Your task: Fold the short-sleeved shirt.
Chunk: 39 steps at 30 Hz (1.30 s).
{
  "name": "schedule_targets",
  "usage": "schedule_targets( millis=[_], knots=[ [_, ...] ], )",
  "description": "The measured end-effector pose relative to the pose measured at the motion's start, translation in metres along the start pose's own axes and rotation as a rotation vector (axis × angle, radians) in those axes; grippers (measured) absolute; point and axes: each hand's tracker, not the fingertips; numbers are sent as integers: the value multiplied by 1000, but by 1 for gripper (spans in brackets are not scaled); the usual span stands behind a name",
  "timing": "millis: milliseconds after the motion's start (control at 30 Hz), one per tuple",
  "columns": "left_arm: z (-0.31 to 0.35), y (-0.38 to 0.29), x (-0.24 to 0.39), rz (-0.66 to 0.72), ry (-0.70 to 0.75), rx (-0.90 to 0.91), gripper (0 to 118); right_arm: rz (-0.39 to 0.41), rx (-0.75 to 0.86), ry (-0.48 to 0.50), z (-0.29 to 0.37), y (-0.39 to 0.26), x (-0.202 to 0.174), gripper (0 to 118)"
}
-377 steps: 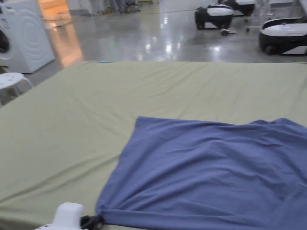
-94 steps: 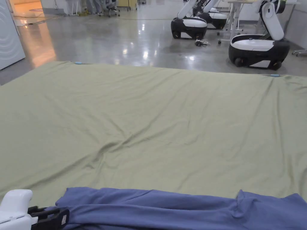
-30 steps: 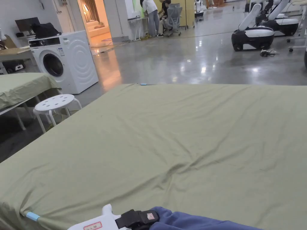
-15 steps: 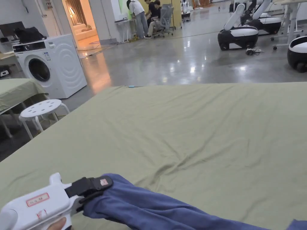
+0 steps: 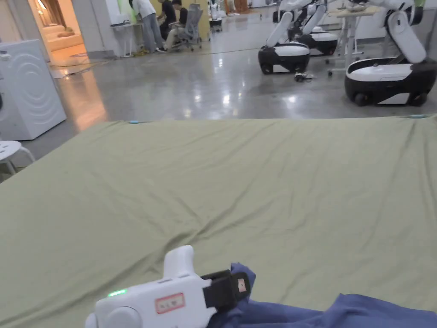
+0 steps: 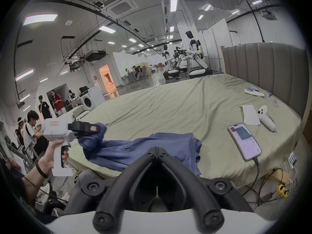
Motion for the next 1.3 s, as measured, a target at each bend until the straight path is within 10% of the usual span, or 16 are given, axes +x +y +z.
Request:
schedule_targets(
  millis=[133,233,400,567,967,1100,1300],
  knots=[
    [-20,-12,20,-45,-42,-33,12,-10,-11,-15,3,-7,6,0],
    [-12,-6,32,-112,-92,-14,63,-32,-28,-21,0,-11,12,0],
    [8,12,35,-114,-61,21,56,-42,-36,-19,-1,-16,16,0],
    [-23,-6,19,-98,-48,-149,0,-33,-55,-15,-3,-13,14,0],
    [-67,-34,32,-198,8,-288,0,12,-88,-11,-7,-14,5,0],
    [-1,-2,-2,-102,46,-136,60,-26,-88,28,-12,-12,4,0],
    [67,24,-87,121,188,-33,62,-48,-93,77,-21,-9,-5,0]
  ],
)
